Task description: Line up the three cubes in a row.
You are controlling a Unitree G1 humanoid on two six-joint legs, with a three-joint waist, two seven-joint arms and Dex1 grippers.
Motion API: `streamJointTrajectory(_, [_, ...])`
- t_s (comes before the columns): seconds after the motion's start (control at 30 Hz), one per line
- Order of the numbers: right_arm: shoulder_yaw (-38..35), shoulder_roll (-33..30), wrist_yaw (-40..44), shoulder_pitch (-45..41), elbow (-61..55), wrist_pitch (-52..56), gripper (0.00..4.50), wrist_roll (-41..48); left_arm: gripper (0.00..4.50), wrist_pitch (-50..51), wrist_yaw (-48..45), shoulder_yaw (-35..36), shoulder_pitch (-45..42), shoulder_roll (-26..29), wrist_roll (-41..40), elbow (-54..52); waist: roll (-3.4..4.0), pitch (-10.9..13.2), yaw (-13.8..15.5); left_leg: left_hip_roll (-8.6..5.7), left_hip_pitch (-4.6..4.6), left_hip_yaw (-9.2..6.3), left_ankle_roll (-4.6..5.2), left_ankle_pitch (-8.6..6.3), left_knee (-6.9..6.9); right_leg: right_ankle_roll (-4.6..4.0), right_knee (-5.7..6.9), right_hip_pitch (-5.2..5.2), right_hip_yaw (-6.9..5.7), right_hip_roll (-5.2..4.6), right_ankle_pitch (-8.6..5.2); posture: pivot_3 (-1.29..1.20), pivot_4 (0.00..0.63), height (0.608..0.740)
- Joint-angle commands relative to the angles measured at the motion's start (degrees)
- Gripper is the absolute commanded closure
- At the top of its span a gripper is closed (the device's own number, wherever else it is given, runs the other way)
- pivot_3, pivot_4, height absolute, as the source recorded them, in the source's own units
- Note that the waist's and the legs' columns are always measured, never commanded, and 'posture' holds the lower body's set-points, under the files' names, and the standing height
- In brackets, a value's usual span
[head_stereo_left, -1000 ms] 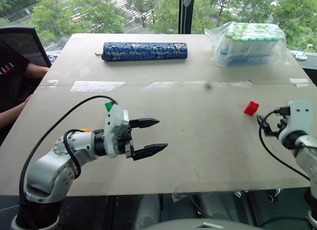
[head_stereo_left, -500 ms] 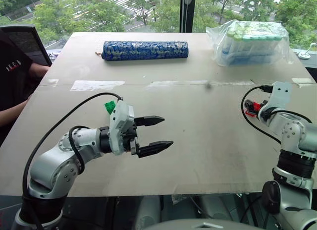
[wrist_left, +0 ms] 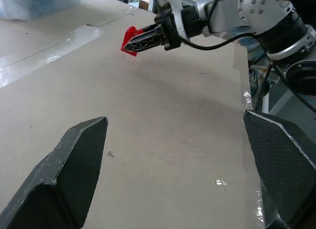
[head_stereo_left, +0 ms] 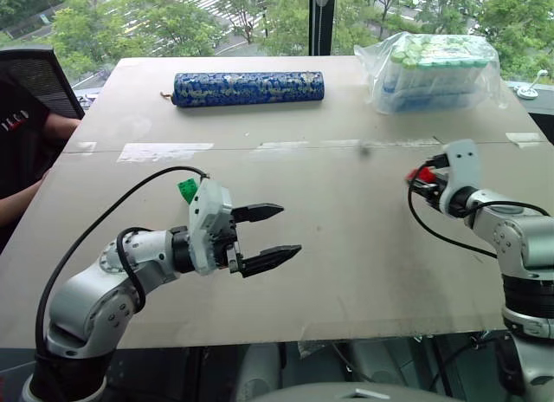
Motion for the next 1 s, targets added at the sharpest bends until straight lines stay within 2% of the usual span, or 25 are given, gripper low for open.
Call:
streamJointTrajectory(0.03, [10.6, -5.1, 16.2, -4.7, 4.5, -13.1, 3.17, -3.6, 0.0, -1.8, -2.7, 2.2, 2.1, 1.3, 0.2, 0.5, -0.01, 0.0, 0.0, 0.01, 0.02, 0.0, 0.0, 0.0, 0.0, 0.0, 0.0, 0.02, -0.01, 0.0, 0.0, 0.0, 0.15, 0.74])
streamJointTrajectory(0.1, [18.6, -5.9, 24.0, -10.5, 13.3, -21.0, 3.17, -9.0, 0.0, -2.7, -4.7, 2.6, 3.8, 2.6, 1.3, 1.1, -0.03, 0.1, -0.5, 0.01, 0.02, 0.06, 0.0, 0.0, 0.04, 0.0, 0.0, 0.02, 0.01, 0.0, 0.01, 0.0, 0.15, 0.74])
streamJointTrajectory(0.17, [23.6, -5.3, 30.3, -15.3, 20.8, -26.5, 3.17, -12.0, 0.0, -3.2, -5.3, 3.7, 4.7, 3.1, 1.4, 1.3, -0.05, 0.1, -0.5, 0.0, 0.03, 0.08, 0.0, 0.01, 0.07, 0.01, -0.03, 0.02, 0.03, -0.01, 0.02, 0.0, 0.15, 0.74])
streamJointTrajectory(0.27, [27.7, -4.1, 36.7, -20.2, 30.0, -33.9, 3.17, -15.8, 0.0, -3.5, -5.4, 5.7, 6.4, 3.4, 1.1, 1.0, -0.1, 0.2, -0.2, 0.01, 0.01, 0.01, 0.0, 0.01, 0.13, 0.0, 0.02, 0.03, -0.01, -0.01, 0.01, 0.0, 0.15, 0.74])
streamJointTrajectory(0.47, [28.0, -1.6, 42.9, -24.3, 38.4, -40.3, 3.17, -18.2, 0.0, -3.8, -5.1, 8.6, 10.2, 3.3, 0.7, -0.8, -0.07, 0.2, 0.5, 0.01, -0.06, 0.05, -0.01, 0.0, 0.11, -0.01, -0.07, 0.01, -0.03, -0.07, 0.01, 0.0, 0.15, 0.74])
streamJointTrajectory(1.0, [27.7, 1.4, 48.9, -28.1, 46.8, -44.7, 3.17, -23.0, 0.0, -4.2, -3.6, 9.9, 12.5, 2.7, 0.7, -2.5, -0.03, 0.2, 0.5, 0.02, 0.03, 0.03, -0.02, 0.0, 0.1, -0.03, 0.13, 0.02, -0.08, -0.06, 0.02, 0.0, 0.15, 0.74])
